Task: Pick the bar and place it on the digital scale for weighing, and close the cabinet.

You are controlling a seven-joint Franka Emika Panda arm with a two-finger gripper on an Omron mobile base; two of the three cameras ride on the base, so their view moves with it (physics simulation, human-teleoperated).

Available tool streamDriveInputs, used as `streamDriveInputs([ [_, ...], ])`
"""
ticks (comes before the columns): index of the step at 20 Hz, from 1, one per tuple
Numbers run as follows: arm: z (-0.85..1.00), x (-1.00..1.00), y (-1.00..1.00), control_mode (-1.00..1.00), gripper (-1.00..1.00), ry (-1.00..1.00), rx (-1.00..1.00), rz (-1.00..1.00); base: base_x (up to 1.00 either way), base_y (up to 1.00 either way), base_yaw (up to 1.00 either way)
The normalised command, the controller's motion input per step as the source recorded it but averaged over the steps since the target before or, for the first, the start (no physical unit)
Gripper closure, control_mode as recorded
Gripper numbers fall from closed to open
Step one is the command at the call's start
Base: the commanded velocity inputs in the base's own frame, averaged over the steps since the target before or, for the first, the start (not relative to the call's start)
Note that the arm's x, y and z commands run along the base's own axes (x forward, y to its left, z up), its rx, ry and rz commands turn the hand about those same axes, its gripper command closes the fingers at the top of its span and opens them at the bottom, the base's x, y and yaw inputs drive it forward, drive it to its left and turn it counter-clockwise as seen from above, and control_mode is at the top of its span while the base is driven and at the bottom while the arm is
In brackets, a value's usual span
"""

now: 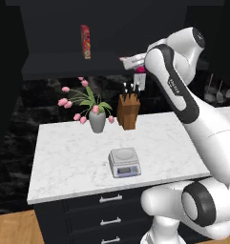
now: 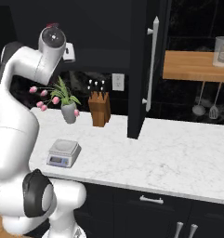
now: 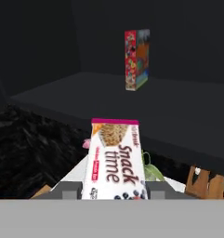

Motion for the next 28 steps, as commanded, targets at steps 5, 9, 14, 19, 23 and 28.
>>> streamDriveInputs([
  [5,-0.02,-1.00,-0.28,-1.00,1.00,-0.01,0.00,0.12,0.00,0.00,0.00],
  [9,-0.20,-1.00,-0.05,-1.00,1.00,-0.11,0.00,0.14,0.00,0.00,0.00],
  [14,-0.55,-1.00,-0.02,-1.00,1.00,-0.02,-0.06,0.18,0.00,0.00,0.00],
  [19,-0.74,-0.92,0.01,-1.00,1.00,0.00,-0.23,0.24,0.00,0.00,0.00],
  [23,-0.74,-0.43,0.10,-1.00,1.00,0.00,-0.24,0.29,0.00,0.00,0.00],
  [28,-0.61,0.04,0.03,-1.00,1.00,0.00,-0.10,0.26,0.00,0.00,0.00],
])
